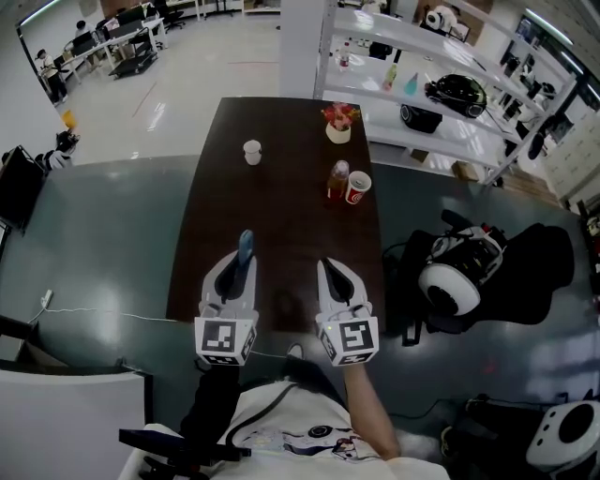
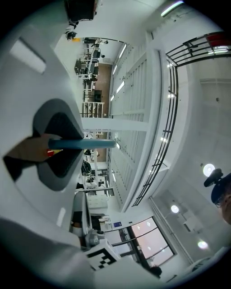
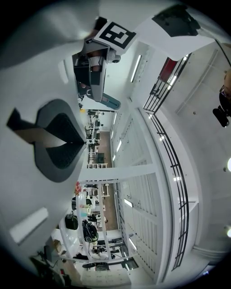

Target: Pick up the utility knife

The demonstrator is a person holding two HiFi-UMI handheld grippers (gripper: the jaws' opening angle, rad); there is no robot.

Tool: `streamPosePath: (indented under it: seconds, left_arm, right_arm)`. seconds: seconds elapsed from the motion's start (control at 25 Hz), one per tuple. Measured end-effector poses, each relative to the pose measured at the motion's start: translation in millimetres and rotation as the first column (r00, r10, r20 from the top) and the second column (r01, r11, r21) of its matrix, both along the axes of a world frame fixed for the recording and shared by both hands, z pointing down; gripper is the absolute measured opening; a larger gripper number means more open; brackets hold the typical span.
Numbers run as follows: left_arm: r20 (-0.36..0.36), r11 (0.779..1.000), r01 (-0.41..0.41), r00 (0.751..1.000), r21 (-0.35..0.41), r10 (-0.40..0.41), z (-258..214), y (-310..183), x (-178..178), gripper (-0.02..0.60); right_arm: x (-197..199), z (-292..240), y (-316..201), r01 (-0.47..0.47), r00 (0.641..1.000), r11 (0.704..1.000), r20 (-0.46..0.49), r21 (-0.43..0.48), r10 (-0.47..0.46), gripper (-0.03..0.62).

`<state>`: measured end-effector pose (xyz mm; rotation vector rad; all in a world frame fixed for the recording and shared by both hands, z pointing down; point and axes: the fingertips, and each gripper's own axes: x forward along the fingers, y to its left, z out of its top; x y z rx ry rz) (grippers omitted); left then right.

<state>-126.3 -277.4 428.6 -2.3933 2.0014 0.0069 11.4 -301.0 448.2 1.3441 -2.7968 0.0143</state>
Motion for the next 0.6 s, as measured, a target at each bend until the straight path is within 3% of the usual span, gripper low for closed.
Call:
streamPosePath:
  seconds: [0.6]
  left_arm:
    - [-0.017,0.997,-0.043,0.999,-0.060,0.042,21.1,96.8,-1.7,0.069]
  right_arm:
    - [-15.3,8.9,106.5,0.012,1.000,1.000,-0.003,-0.020,-0.012,0.002]
